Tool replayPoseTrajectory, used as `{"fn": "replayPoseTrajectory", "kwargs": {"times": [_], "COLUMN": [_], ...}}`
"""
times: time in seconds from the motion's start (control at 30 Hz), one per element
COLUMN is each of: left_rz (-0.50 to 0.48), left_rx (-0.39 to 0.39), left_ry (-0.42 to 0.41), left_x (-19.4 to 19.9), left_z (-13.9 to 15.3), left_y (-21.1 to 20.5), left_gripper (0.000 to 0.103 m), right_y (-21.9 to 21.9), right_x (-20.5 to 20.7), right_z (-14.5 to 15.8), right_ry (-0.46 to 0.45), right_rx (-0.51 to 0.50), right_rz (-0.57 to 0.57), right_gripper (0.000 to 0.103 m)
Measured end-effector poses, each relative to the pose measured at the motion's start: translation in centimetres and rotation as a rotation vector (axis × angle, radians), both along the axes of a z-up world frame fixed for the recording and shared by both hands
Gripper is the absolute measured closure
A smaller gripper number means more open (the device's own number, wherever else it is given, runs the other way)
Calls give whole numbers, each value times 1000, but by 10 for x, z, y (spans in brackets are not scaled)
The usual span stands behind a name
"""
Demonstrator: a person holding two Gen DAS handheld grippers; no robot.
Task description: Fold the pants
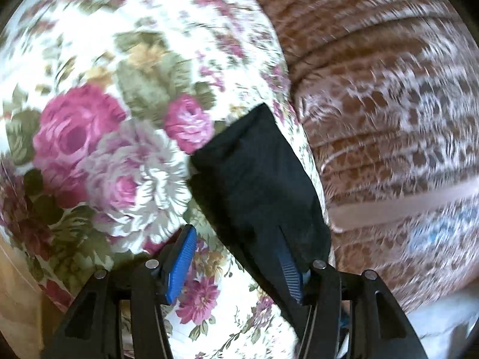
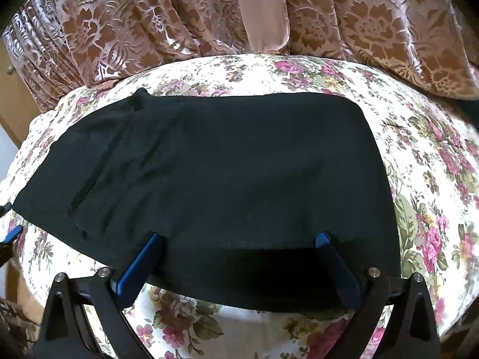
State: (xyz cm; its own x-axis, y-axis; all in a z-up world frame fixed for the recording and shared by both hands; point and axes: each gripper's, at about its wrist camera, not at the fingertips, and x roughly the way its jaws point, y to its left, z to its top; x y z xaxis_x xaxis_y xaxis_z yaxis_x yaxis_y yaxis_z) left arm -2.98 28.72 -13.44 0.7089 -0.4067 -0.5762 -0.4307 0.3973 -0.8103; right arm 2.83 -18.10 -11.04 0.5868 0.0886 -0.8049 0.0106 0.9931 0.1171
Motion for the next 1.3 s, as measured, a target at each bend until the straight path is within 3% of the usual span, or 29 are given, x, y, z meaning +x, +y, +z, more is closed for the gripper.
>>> {"fn": "replayPoseTrajectory", "kwargs": {"times": [0.17, 0.3, 0.33, 0.37, 0.5, 0.63, 0.77, 0.93, 1.07, 1.17, 1.3], "left_rz": [50, 58, 59, 62, 68, 35, -57, -275, -444, -559, -680], "left_rx": [-60, -27, -12, 7, 46, 160, 298, 423, 502, 541, 595], "left_ry": [-5, 2, 4, 8, 19, -5, -131, -324, -422, -466, -491], "left_x": [8, 23, 26, 24, 31, 35, 44, 59, 66, 68, 64], "left_z": [-7, -4, -4, -3, -2, 16, 56, 102, 117, 118, 115], "left_y": [0, -3, -2, -2, -4, -15, -40, -101, -157, -196, -238], "left_gripper": [48, 50, 57, 70, 79, 88, 89, 89, 89, 89, 90], "right_y": [0, 0, 0, 0, -1, -1, -3, -14, -16, -12, 4], "right_x": [0, 0, 0, 0, -1, -1, -4, -15, -20, -13, 18], "right_z": [0, 0, 0, 0, 1, 1, 7, 27, 47, 57, 59], "right_ry": [-1, -3, -3, -3, -9, -16, -24, -74, -144, -144, -68], "right_rx": [-2, -1, -1, -2, -8, -10, 11, 110, 203, 384, 669], "right_rz": [1, 1, 1, 2, 7, 11, 19, 6, 37, 139, 283], "right_gripper": [0, 0, 0, 0, 0, 0, 0, 5, 6, 6, 6]}}
